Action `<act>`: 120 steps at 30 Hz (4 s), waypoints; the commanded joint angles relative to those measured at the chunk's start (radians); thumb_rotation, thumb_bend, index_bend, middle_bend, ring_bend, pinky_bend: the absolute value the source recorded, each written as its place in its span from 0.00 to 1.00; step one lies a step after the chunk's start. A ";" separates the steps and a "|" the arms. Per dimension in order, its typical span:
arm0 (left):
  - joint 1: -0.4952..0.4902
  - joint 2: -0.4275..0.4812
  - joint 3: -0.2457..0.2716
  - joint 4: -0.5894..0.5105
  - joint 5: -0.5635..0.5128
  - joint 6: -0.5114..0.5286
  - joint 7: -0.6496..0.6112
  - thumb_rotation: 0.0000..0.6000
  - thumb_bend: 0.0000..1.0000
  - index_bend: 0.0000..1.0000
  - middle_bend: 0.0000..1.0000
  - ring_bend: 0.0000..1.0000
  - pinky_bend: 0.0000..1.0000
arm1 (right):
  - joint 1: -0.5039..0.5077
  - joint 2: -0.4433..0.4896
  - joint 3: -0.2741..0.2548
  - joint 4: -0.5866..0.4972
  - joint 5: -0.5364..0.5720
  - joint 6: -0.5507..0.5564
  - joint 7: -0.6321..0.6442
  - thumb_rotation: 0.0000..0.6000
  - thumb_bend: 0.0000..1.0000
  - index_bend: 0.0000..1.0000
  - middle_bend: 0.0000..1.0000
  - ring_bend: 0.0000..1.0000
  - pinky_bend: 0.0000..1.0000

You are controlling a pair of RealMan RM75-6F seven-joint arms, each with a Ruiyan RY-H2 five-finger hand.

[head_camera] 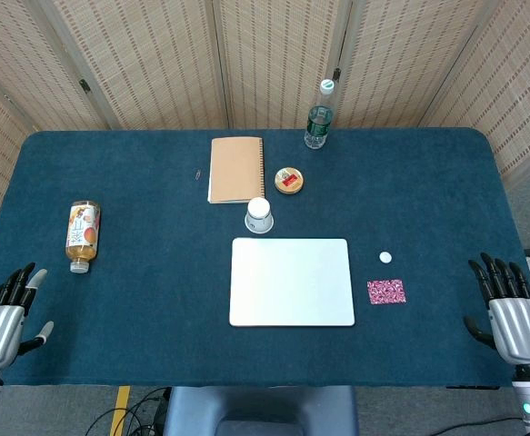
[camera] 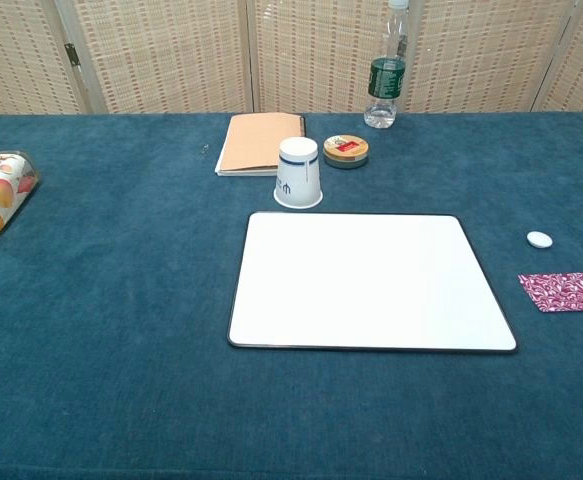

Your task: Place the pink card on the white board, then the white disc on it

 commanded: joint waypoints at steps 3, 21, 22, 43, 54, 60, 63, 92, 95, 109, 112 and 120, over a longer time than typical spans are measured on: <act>0.000 -0.002 -0.002 -0.001 -0.007 -0.001 0.005 1.00 0.33 0.00 0.00 0.00 0.19 | 0.002 0.002 0.000 -0.001 0.002 -0.005 0.003 1.00 0.16 0.03 0.00 0.00 0.00; 0.001 0.015 0.012 -0.004 0.031 0.004 -0.042 1.00 0.33 0.00 0.00 0.00 0.19 | 0.091 0.000 -0.018 0.038 -0.023 -0.170 0.160 1.00 0.16 0.03 0.00 0.00 0.00; -0.002 0.015 0.008 -0.005 0.033 0.004 -0.061 1.00 0.33 0.00 0.00 0.00 0.19 | 0.104 0.007 -0.018 0.035 -0.023 -0.190 0.173 1.00 0.16 0.03 0.00 0.00 0.00; 0.005 0.011 0.009 0.002 0.056 0.040 -0.106 1.00 0.33 0.00 0.00 0.00 0.19 | 0.259 0.007 0.022 0.022 0.185 -0.456 0.025 1.00 0.21 0.24 0.00 0.00 0.00; 0.003 0.024 0.011 0.025 0.065 0.037 -0.150 1.00 0.33 0.00 0.00 0.00 0.19 | 0.321 -0.069 0.029 0.041 0.277 -0.525 -0.070 1.00 0.21 0.24 0.00 0.00 0.00; -0.001 0.027 0.012 0.030 0.067 0.030 -0.165 1.00 0.33 0.00 0.00 0.00 0.19 | 0.340 -0.075 0.022 0.027 0.313 -0.543 -0.113 1.00 0.18 0.24 0.00 0.00 0.00; -0.002 0.027 0.013 0.029 0.067 0.027 -0.162 1.00 0.33 0.00 0.00 0.00 0.19 | 0.350 -0.073 0.020 0.024 0.328 -0.556 -0.119 1.00 0.18 0.24 0.00 0.00 0.00; -0.002 0.047 0.021 0.038 0.085 0.032 -0.231 1.00 0.33 0.00 0.00 0.00 0.19 | 0.413 -0.200 -0.016 0.087 0.439 -0.530 -0.302 1.00 0.16 0.23 0.00 0.00 0.00; -0.002 0.049 0.022 0.040 0.086 0.031 -0.236 1.00 0.33 0.00 0.00 0.00 0.19 | 0.412 -0.219 -0.018 0.103 0.438 -0.520 -0.303 1.00 0.16 0.23 0.00 0.00 0.00; -0.003 0.053 0.023 0.048 0.088 0.028 -0.254 1.00 0.33 0.00 0.00 0.00 0.19 | 0.429 -0.255 -0.014 0.140 0.439 -0.528 -0.292 1.00 0.16 0.27 0.00 0.00 0.00; -0.004 0.054 0.023 0.049 0.087 0.027 -0.258 1.00 0.33 0.00 0.00 0.00 0.19 | 0.432 -0.258 -0.015 0.143 0.442 -0.531 -0.293 1.00 0.16 0.30 0.00 0.00 0.00; -0.004 0.054 0.023 0.053 0.087 0.028 -0.263 1.00 0.33 0.00 0.00 0.00 0.19 | 0.438 -0.265 -0.017 0.156 0.460 -0.542 -0.297 1.00 0.17 0.32 0.00 0.00 0.00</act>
